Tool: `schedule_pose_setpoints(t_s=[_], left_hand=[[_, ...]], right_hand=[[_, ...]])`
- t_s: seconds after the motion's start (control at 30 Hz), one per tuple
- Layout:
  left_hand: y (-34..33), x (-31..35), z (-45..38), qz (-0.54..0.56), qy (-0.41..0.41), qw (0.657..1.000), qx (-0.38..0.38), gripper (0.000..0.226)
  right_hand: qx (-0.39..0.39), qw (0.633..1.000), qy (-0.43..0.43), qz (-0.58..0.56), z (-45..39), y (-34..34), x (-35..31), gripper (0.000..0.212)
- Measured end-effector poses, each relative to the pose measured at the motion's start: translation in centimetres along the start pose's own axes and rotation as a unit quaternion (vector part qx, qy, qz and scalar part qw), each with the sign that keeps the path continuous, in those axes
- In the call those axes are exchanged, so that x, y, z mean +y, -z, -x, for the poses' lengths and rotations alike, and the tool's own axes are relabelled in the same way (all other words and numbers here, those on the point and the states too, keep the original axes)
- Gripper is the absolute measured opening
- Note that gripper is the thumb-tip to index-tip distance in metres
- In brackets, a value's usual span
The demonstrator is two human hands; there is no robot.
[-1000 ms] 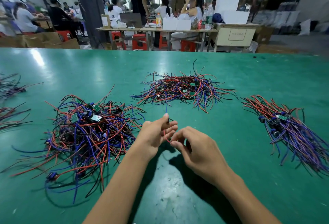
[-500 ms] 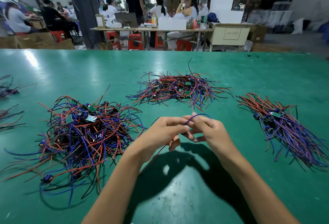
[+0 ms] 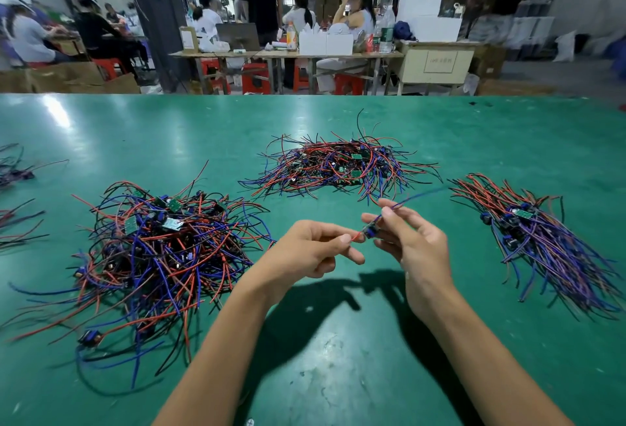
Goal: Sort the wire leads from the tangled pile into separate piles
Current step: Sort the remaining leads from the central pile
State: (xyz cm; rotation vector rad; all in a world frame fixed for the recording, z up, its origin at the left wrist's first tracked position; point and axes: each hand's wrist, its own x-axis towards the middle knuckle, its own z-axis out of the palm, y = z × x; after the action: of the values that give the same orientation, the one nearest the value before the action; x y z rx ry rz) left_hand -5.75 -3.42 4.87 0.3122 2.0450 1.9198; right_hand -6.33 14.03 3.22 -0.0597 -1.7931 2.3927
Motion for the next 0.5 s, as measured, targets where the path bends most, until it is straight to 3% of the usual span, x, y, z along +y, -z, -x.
schedule_pose_setpoints(t_s=[0.13, 0.5], left_hand=[[0.36, -0.49, -0.46, -0.045, -0.014, 0.998, 0.05, 0.022], [0.63, -0.88, -0.54, -0.125, -0.046, 0.988, 0.077, 0.02]], right_hand=[[0.029, 0.999, -0.015, -0.039, -0.39, 0.49, -0.22, 0.015], [0.054, 0.996, -0.018, -0.07, -0.44, 0.56, -0.72, 0.011]])
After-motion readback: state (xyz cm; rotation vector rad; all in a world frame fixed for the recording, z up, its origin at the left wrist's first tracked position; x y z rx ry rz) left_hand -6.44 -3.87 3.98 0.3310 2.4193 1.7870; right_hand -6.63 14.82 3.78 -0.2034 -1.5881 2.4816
